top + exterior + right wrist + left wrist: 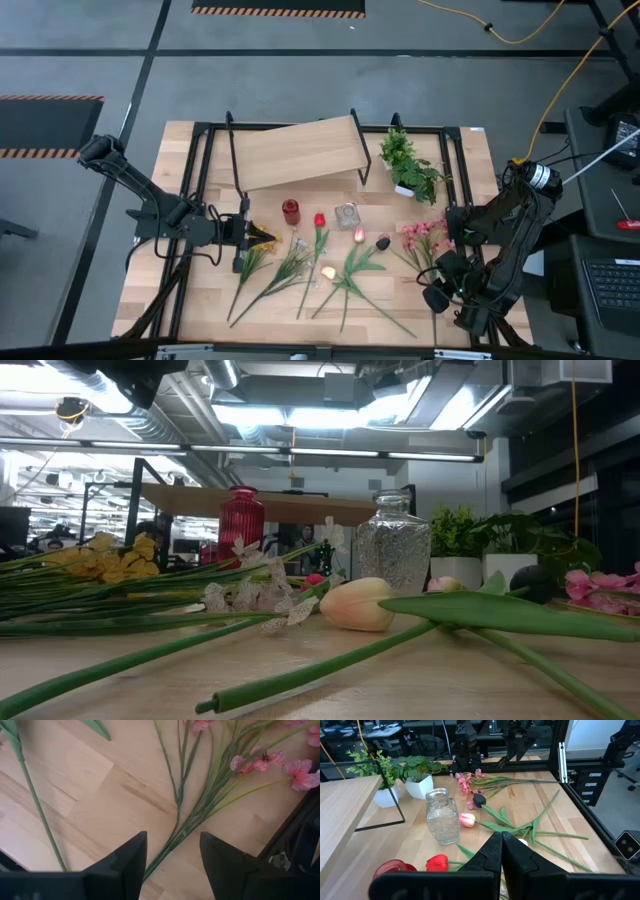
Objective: Pick and place flowers into a vace then onto a shelf
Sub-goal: Put the pink flowers into the transparent vase
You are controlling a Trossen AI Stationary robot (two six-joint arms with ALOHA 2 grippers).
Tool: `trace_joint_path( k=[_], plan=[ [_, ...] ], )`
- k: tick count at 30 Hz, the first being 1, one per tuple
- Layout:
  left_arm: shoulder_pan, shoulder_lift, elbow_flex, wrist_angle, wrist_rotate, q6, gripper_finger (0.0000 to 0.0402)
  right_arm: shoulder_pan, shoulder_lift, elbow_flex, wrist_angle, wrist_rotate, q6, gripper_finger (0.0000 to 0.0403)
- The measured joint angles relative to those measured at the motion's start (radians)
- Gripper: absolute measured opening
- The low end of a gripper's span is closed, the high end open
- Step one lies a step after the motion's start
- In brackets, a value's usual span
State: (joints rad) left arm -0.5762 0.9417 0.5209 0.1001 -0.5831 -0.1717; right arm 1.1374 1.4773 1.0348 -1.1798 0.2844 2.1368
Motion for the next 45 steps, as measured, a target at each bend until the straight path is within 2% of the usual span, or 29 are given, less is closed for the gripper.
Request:
trace_joint_path(
  k=[45],
  plan=[
    [0.000,0.000,0.000,0.000,0.000,0.000,0.0003,0.000,0.000,0.000,0.020,0.001,-0.022,0.0182]
  ],
)
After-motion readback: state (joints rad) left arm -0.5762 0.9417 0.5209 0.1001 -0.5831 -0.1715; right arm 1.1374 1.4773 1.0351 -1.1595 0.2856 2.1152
